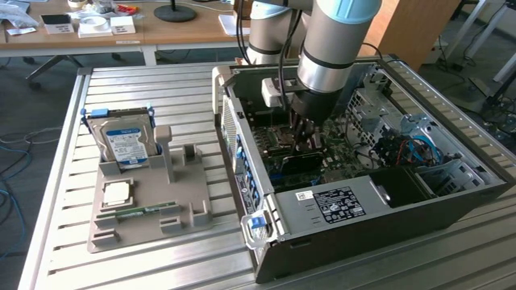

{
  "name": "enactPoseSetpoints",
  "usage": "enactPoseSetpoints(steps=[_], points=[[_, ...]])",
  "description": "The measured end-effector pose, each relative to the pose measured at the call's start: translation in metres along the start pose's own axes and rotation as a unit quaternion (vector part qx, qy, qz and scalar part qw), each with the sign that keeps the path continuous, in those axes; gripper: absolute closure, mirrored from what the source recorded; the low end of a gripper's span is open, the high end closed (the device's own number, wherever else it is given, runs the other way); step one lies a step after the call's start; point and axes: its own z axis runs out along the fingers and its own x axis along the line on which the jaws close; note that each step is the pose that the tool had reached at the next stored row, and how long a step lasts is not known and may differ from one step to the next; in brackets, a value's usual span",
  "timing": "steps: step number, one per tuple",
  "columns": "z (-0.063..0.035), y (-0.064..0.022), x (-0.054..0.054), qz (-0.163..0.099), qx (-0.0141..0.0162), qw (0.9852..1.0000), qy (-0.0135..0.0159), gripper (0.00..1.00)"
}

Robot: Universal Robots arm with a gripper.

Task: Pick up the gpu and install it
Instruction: 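Press down on the gpu until it lock into place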

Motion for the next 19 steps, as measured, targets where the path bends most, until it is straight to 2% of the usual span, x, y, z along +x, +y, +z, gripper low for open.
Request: enactPoseSetpoints(steps=[19], points=[[0.0041, 0.0001, 0.0003, 0.0, -0.0001, 1.0, 0.0001, 0.89]])
